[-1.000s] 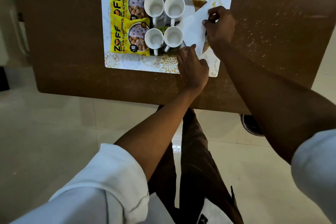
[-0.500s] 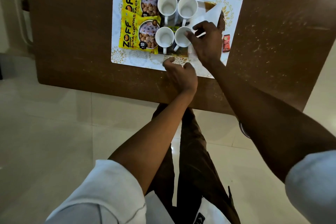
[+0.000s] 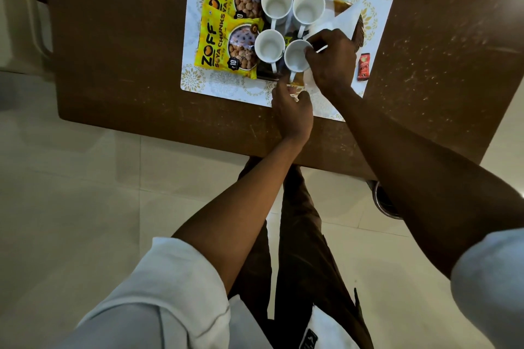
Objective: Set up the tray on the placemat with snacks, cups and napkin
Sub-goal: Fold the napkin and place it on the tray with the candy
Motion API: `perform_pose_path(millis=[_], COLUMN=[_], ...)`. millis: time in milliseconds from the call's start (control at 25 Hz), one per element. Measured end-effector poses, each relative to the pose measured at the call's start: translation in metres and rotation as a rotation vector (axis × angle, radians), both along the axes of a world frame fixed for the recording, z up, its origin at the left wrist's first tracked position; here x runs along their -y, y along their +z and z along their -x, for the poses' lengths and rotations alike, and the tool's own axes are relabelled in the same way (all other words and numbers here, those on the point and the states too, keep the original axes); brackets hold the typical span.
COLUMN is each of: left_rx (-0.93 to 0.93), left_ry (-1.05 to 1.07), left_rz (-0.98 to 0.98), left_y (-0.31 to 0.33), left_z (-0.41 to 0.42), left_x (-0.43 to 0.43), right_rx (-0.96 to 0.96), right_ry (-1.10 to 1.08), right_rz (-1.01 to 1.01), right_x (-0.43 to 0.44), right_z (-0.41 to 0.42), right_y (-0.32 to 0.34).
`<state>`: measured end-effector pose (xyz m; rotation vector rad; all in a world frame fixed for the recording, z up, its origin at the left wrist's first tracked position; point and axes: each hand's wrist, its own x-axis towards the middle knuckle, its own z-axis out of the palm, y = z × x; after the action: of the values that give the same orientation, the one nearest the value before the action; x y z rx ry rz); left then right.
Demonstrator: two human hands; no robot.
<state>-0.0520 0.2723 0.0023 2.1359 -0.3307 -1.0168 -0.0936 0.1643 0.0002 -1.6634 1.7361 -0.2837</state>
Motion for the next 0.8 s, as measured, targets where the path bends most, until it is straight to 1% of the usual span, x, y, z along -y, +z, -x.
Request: perform_pose_path(millis=[200,320,400,440,520,680,800], left_rx=[0.017,0.013,0.046,0.072,0.104,0.191,0.257], left_ry=[-0.036,0.090,0.182,0.187,0.130,-0.004,-0.035], left_rz=[0.000,0.005,0.009,0.012,-0.001,-0.097,-0.133], left_y=[0.005,0.012,0.013,0.011,0.009,0.001,-0.003], left_z=[-0.006,-0.015,-0.029,-0.037,-0.052,-0.066,-0.071], left_x=[0.003,0.008,0.014,0.017,0.022,0.022,0.016], right_rx=[-0.004,-0.006,-0.005,-0.003,-0.003,-0.009,0.003], right_ry=[-0.049,-0.057,-0.063,-0.069,-0.084,-0.095,-0.091], right_rz=[0.014,0.008,0.008,0.009,0.013,0.023,0.028], right_x=[-0.001,-0.002,-0.002,-0.003,-0.002,-0.001,0.000], right_z=[-0.004,-0.002,-0.001,-0.001,0.000,0.000,-0.001], right_y=[-0.001,-0.002,-0.003,-0.003,-0.004,-0.006,-0.005])
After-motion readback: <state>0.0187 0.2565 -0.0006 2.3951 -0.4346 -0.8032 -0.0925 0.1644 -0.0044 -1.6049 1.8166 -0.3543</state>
